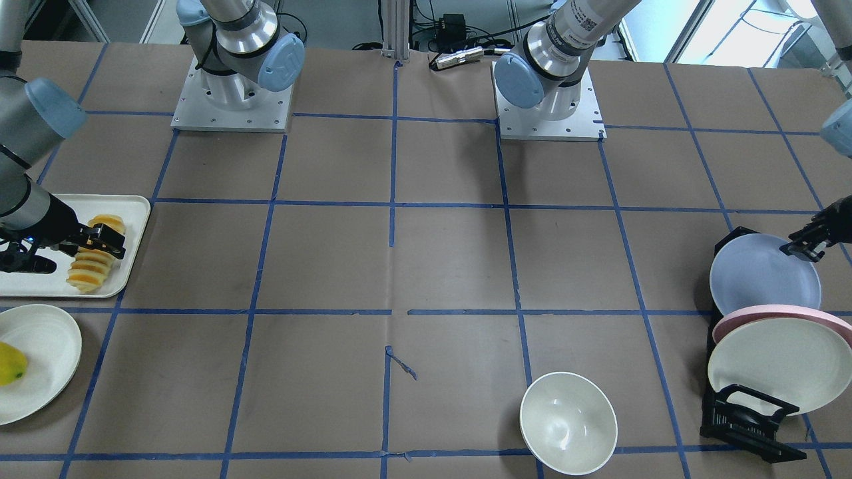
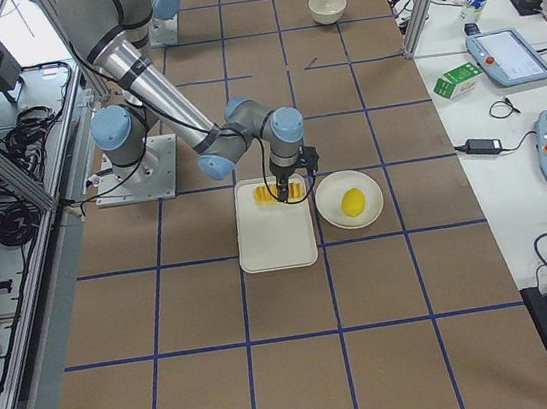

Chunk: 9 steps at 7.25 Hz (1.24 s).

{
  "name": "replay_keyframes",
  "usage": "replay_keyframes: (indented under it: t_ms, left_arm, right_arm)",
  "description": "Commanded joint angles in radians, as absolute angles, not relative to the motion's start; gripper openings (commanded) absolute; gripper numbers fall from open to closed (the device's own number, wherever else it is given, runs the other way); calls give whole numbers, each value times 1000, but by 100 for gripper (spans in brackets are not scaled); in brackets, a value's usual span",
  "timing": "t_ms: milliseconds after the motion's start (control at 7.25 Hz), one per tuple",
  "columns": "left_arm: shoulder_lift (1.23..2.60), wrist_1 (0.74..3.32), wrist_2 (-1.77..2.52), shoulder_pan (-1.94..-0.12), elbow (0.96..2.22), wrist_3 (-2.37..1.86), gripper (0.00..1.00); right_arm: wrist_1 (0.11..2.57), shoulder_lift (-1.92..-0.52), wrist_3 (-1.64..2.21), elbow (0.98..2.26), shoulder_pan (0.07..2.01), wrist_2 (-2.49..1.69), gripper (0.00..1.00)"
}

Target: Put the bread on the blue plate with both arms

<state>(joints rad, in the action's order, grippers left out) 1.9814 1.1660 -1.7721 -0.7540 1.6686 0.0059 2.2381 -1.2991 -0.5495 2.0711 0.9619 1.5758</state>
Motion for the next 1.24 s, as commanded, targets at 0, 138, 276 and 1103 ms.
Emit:
replay_keyframes:
  t_ms: [0, 138, 276, 1103]
  left_arm:
    - [1991, 1166, -1772, -755, 1667, 5, 7]
    - [1991, 1167, -1770, -753, 1667, 3, 0]
    - [1990, 1173, -1766, -738, 1666, 2, 0]
    - [1872, 1319, -1779, -736, 1641, 6, 0]
  right_arm:
    - [2221, -1304, -551, 2071, 962, 1568, 55]
    - [2221, -1304, -554, 2069, 962, 1572, 37]
    - [2186, -1307, -557, 2062, 962, 1581, 26]
    - [2152, -1342, -557, 2046, 971, 1621, 0]
